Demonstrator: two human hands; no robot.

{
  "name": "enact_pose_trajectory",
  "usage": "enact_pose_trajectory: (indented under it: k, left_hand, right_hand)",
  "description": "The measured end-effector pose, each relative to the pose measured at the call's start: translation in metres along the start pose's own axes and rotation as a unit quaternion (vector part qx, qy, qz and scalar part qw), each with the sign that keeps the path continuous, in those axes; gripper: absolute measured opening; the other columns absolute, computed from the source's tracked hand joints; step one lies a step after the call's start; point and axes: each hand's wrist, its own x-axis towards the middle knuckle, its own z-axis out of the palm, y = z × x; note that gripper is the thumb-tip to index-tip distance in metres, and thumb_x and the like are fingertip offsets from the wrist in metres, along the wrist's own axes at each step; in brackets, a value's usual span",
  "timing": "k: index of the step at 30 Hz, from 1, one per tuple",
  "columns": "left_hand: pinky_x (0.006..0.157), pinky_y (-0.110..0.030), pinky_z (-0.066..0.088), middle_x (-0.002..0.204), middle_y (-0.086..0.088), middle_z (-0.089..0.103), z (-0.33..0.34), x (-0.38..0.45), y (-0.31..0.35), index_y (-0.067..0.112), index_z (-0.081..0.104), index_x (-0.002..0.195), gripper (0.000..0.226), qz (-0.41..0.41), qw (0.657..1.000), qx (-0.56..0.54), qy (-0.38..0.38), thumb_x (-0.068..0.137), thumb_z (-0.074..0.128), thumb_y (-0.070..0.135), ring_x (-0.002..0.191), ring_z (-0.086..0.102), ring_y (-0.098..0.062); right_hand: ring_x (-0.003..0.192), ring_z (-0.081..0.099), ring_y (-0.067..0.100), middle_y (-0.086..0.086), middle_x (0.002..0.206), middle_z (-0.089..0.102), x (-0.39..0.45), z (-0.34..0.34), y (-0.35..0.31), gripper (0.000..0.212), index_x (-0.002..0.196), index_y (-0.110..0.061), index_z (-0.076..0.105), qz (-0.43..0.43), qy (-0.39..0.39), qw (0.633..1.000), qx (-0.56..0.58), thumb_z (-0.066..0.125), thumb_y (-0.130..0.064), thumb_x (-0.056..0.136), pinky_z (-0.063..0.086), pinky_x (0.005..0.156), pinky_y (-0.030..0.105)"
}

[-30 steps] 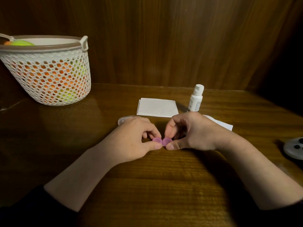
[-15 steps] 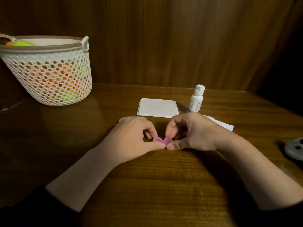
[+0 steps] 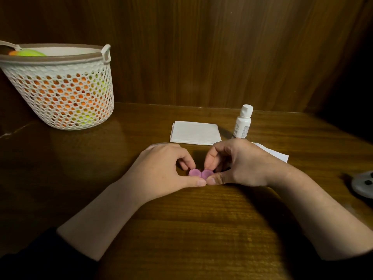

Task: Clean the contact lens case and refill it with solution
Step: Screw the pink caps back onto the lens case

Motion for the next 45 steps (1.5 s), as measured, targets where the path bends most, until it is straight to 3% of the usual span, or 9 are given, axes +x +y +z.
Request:
enact_pose_trajectory:
  k: [4, 13, 18, 25, 29, 32, 35, 38, 45]
  left_hand:
    - [0.064, -0.018, 0.037, 0.085, 0.023, 0.065, 0.002, 0.002, 0.001, 0.044, 0.074, 0.086, 0.024, -0.014, 1.000, -0.024, 0.001, 0.077, 0.082, 0.065, 0.092, 0.055, 0.015]
    - [0.076, -0.025, 0.055, 0.096, 0.020, 0.066, 0.005, 0.002, 0.003, 0.038, 0.078, 0.094, 0.011, 0.001, 0.998, -0.067, -0.021, 0.087, 0.085, 0.042, 0.092, 0.062, -0.001]
    - [0.070, -0.017, 0.047, 0.092, 0.021, 0.065, 0.007, 0.002, 0.002, 0.036, 0.078, 0.091, 0.010, 0.005, 0.997, -0.077, -0.015, 0.086, 0.086, 0.040, 0.088, 0.061, 0.000]
    - [0.070, -0.019, 0.049, 0.091, 0.020, 0.065, 0.009, 0.002, 0.003, 0.036, 0.080, 0.094, 0.010, 0.005, 0.997, -0.076, -0.001, 0.087, 0.087, 0.037, 0.084, 0.062, -0.002]
    - [0.083, -0.030, 0.059, 0.100, 0.023, 0.066, 0.002, -0.001, 0.002, 0.040, 0.080, 0.109, 0.022, 0.002, 0.998, -0.069, -0.005, 0.088, 0.080, 0.049, 0.093, 0.063, 0.001]
    - [0.096, -0.035, 0.047, 0.115, 0.032, 0.055, -0.014, -0.001, -0.005, 0.047, 0.068, 0.125, 0.043, -0.001, 0.999, -0.013, 0.033, 0.088, 0.063, 0.068, 0.109, 0.051, 0.004]
    - [0.110, -0.044, 0.040, 0.136, 0.022, 0.051, -0.026, 0.000, -0.017, 0.044, 0.060, 0.139, 0.044, -0.059, 0.993, 0.041, 0.089, 0.097, 0.065, 0.055, 0.128, 0.040, -0.004]
    - [0.118, -0.048, 0.035, 0.152, 0.015, 0.046, -0.026, 0.001, -0.029, 0.039, 0.045, 0.156, 0.065, -0.116, 0.989, 0.080, 0.047, 0.098, 0.069, 0.051, 0.142, 0.035, -0.013]
    - [0.111, -0.044, 0.041, 0.147, 0.013, 0.055, -0.014, 0.002, -0.034, 0.040, 0.049, 0.155, 0.054, -0.113, 0.993, 0.039, 0.016, 0.105, 0.065, 0.029, 0.133, 0.044, -0.013]
  right_hand:
    - [0.090, 0.074, -0.001, -0.020, 0.093, 0.079, 0.001, 0.000, 0.000, 0.026, 0.096, -0.034, 0.075, 0.001, 0.000, 1.000, 0.002, 0.094, -0.029, 0.080, 0.057, 0.071, 0.015]
    - [0.085, 0.075, 0.000, -0.018, 0.089, 0.080, -0.001, 0.003, 0.001, 0.024, 0.094, -0.031, 0.077, -0.011, 0.015, 1.000, 0.008, 0.095, -0.026, 0.079, 0.056, 0.071, 0.011]
    - [0.085, 0.075, 0.001, -0.017, 0.089, 0.080, 0.000, 0.003, 0.002, 0.025, 0.094, -0.032, 0.077, -0.017, 0.018, 1.000, 0.013, 0.095, -0.024, 0.079, 0.056, 0.072, 0.010]
    - [0.087, 0.075, 0.000, -0.019, 0.091, 0.080, 0.000, 0.004, 0.002, 0.026, 0.096, -0.034, 0.076, -0.013, 0.019, 1.000, 0.005, 0.095, -0.024, 0.080, 0.056, 0.074, 0.011]
    - [0.090, 0.075, -0.002, -0.021, 0.093, 0.080, 0.000, 0.004, 0.000, 0.030, 0.101, -0.035, 0.075, -0.002, 0.009, 1.000, 0.002, 0.094, -0.026, 0.081, 0.059, 0.077, 0.015]
    - [0.093, 0.074, 0.001, -0.020, 0.096, 0.079, -0.001, 0.006, 0.000, 0.028, 0.101, -0.035, 0.076, -0.003, 0.015, 1.000, 0.007, 0.094, -0.026, 0.082, 0.063, 0.084, 0.023]
    - [0.096, 0.073, 0.002, -0.020, 0.099, 0.079, -0.001, 0.008, 0.000, 0.024, 0.101, -0.033, 0.077, -0.017, 0.021, 1.000, 0.004, 0.092, -0.026, 0.084, 0.062, 0.087, 0.026]
    - [0.096, 0.072, 0.002, -0.021, 0.100, 0.079, 0.000, 0.011, 0.000, 0.020, 0.100, -0.033, 0.078, -0.023, 0.024, 0.999, 0.000, 0.091, -0.028, 0.085, 0.062, 0.086, 0.027]
    - [0.100, 0.069, -0.003, -0.029, 0.103, 0.075, 0.000, 0.012, 0.000, 0.019, 0.101, -0.041, 0.077, -0.026, 0.040, 0.999, -0.019, 0.086, -0.047, 0.086, 0.060, 0.079, 0.019]
